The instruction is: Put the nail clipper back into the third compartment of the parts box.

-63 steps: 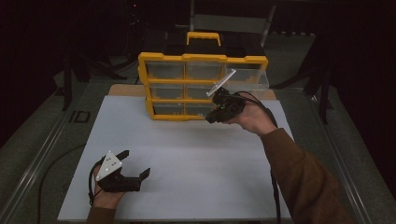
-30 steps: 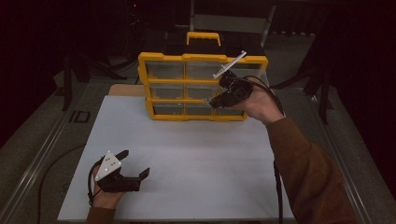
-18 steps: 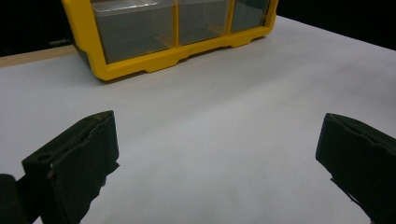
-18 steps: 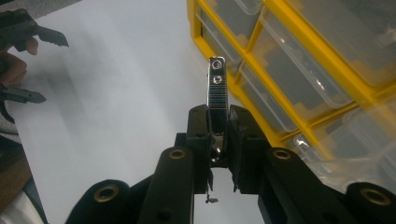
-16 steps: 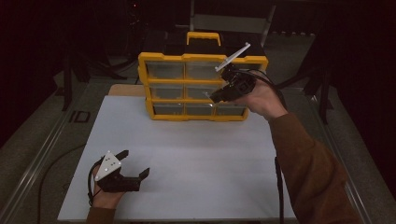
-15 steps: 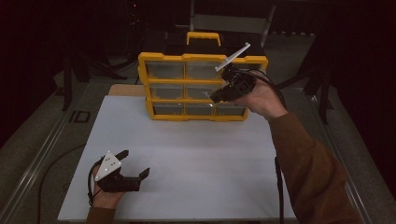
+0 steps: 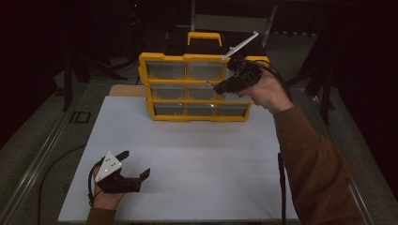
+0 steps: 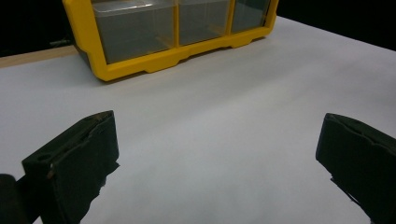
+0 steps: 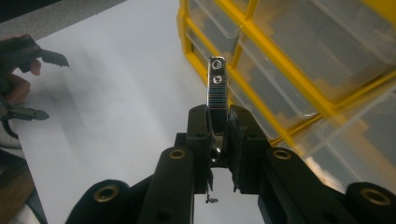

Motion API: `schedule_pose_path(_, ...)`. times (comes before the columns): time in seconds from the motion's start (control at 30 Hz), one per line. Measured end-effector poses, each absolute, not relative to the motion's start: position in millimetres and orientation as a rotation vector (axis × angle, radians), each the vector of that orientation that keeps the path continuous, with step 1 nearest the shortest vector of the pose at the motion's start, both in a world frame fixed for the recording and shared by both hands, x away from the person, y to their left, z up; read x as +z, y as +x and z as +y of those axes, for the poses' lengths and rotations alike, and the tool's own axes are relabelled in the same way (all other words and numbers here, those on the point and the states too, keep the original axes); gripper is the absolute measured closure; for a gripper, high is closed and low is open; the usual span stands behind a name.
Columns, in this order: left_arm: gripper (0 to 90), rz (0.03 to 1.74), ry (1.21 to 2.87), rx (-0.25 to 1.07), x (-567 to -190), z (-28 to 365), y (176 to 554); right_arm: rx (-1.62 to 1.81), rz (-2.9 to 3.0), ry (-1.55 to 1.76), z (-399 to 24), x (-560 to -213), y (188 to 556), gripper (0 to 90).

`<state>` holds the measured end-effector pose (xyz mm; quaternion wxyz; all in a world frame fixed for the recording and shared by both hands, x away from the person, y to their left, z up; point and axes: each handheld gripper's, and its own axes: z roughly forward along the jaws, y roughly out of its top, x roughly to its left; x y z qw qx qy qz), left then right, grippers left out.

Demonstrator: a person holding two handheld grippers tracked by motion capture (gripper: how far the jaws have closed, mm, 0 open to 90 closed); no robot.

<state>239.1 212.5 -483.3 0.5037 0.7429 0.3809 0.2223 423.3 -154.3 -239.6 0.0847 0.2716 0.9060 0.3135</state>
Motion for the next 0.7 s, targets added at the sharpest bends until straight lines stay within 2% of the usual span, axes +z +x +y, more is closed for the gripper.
schedule_pose_path(0.7, 0.1, 0.917, 1.797, 0.535, -484, 212, 240, 1.013, 2.580, 0.925, -183, -212, 435, 79.6)
